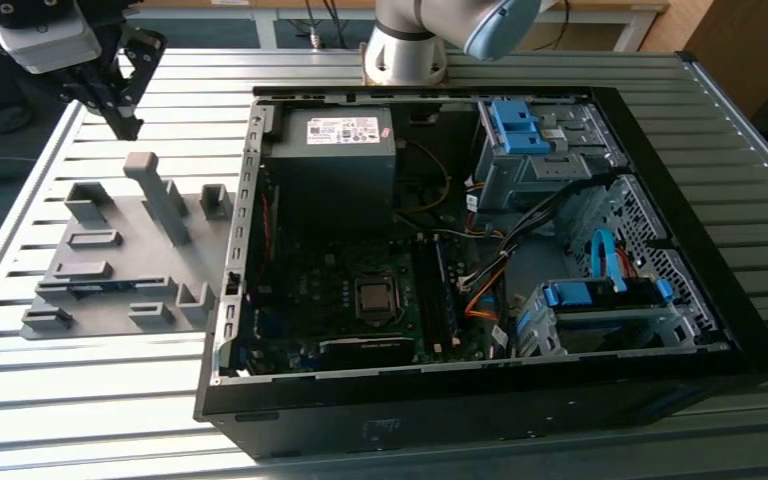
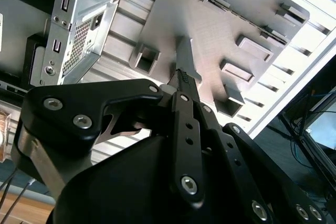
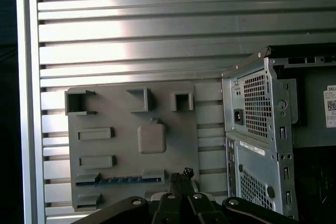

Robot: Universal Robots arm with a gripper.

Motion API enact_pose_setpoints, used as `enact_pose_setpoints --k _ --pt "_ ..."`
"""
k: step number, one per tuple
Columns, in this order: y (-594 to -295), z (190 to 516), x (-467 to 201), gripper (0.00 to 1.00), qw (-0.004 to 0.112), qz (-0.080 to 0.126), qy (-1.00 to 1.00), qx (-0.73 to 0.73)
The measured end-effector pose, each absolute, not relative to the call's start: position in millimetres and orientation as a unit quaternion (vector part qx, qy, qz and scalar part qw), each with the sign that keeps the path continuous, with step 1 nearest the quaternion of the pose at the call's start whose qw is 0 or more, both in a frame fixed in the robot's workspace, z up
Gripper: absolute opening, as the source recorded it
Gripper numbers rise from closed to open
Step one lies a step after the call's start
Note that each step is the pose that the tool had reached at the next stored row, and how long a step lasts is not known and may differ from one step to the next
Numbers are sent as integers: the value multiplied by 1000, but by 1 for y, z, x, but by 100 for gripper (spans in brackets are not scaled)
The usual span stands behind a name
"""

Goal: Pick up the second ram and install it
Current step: 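Reach for the second ram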

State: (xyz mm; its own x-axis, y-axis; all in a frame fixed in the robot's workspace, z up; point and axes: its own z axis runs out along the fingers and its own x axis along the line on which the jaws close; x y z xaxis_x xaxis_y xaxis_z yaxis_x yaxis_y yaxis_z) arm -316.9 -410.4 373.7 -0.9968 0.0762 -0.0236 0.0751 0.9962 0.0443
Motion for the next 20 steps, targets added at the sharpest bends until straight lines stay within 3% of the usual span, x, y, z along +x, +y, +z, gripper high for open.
enact_pose_setpoints --k 20 --pt "-410 374 -329 11 13 22 999 38"
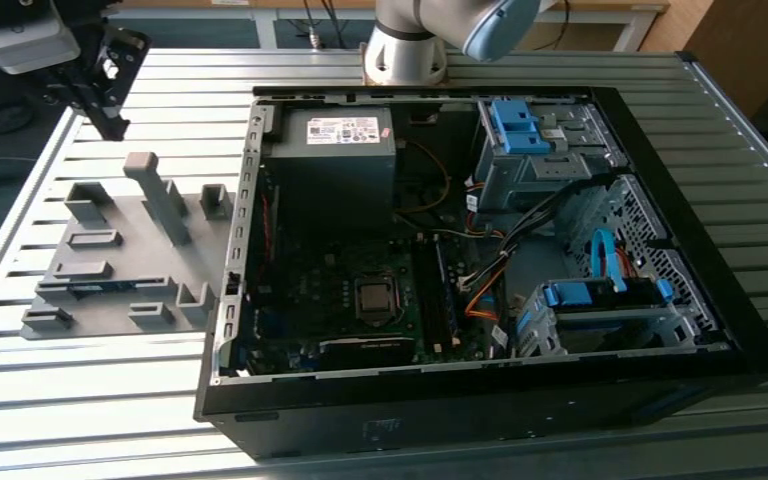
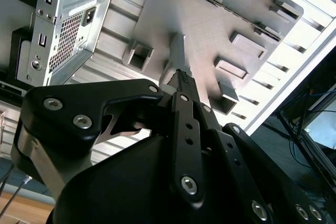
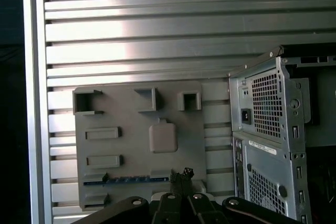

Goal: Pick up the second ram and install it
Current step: 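Reach for the second ram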

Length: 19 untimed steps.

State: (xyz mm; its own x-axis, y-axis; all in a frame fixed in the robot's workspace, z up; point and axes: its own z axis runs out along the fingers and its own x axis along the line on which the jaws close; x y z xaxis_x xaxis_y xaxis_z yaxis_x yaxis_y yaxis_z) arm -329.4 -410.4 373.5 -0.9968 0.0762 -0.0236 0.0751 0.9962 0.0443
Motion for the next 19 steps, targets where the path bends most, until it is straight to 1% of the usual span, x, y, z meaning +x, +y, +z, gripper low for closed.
enact_pose_setpoints --k 19 --pt "-412 373 -349 11 13 22 999 38"
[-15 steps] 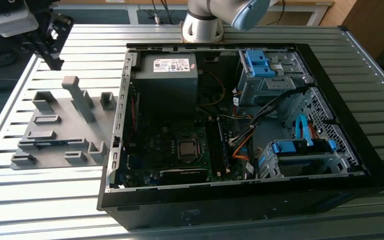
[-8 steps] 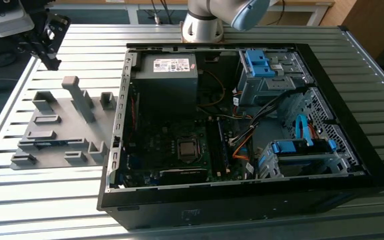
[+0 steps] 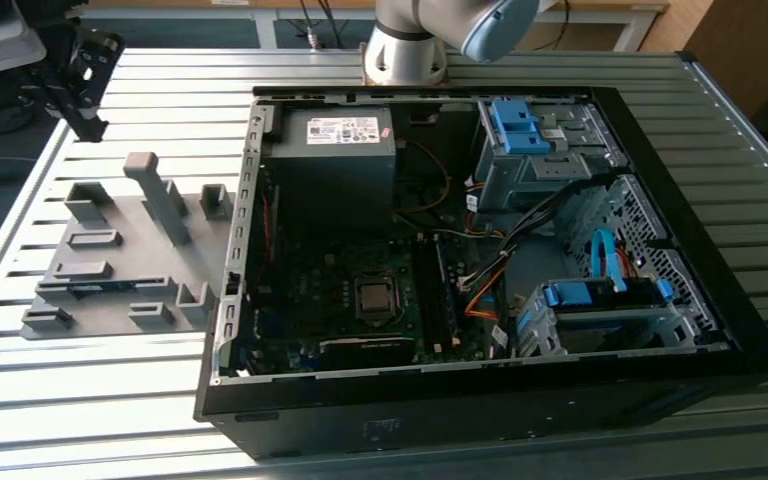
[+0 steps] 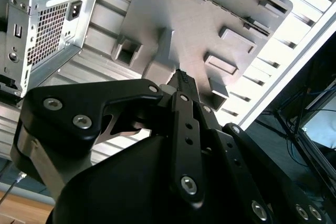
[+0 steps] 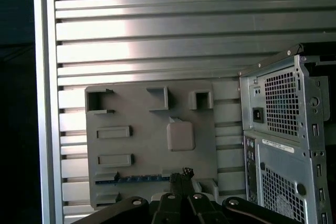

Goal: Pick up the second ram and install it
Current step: 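Reach for the second ram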

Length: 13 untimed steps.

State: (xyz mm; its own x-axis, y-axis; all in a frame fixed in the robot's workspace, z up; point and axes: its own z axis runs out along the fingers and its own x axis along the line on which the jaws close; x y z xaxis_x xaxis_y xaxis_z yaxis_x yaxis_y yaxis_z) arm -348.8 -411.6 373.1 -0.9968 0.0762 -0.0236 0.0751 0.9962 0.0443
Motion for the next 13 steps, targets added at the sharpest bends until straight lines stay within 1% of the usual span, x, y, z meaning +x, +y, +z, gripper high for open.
enact_pose_setpoints --k 13 --pt "-417 373 -353 11 13 22 999 38"
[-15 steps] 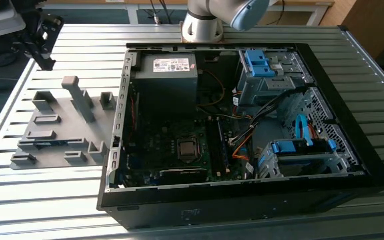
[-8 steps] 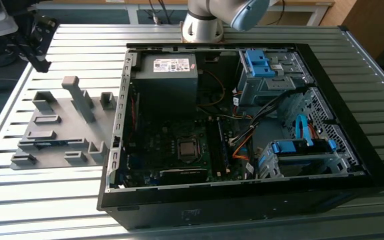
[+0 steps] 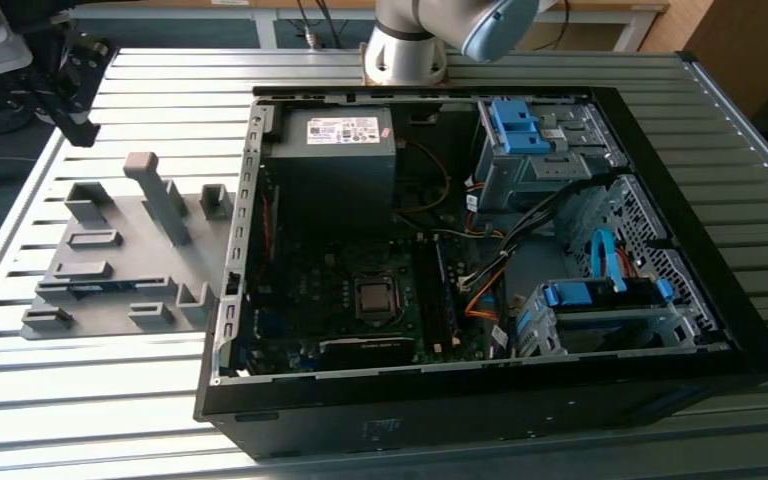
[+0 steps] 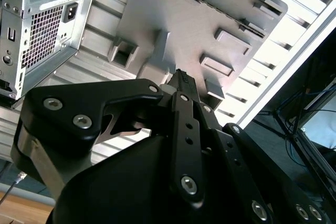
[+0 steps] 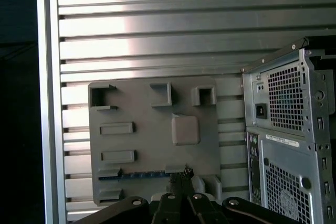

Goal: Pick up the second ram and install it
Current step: 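Reach for the second ram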

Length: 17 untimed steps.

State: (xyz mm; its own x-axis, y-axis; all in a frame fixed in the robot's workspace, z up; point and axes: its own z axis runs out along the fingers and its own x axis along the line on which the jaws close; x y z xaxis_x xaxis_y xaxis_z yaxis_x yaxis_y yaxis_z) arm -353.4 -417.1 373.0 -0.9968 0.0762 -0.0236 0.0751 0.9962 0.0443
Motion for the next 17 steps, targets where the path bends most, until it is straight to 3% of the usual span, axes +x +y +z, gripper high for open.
enact_pose_setpoints --k 17 --pt "-424 373 -372 11 13 22 999 38"
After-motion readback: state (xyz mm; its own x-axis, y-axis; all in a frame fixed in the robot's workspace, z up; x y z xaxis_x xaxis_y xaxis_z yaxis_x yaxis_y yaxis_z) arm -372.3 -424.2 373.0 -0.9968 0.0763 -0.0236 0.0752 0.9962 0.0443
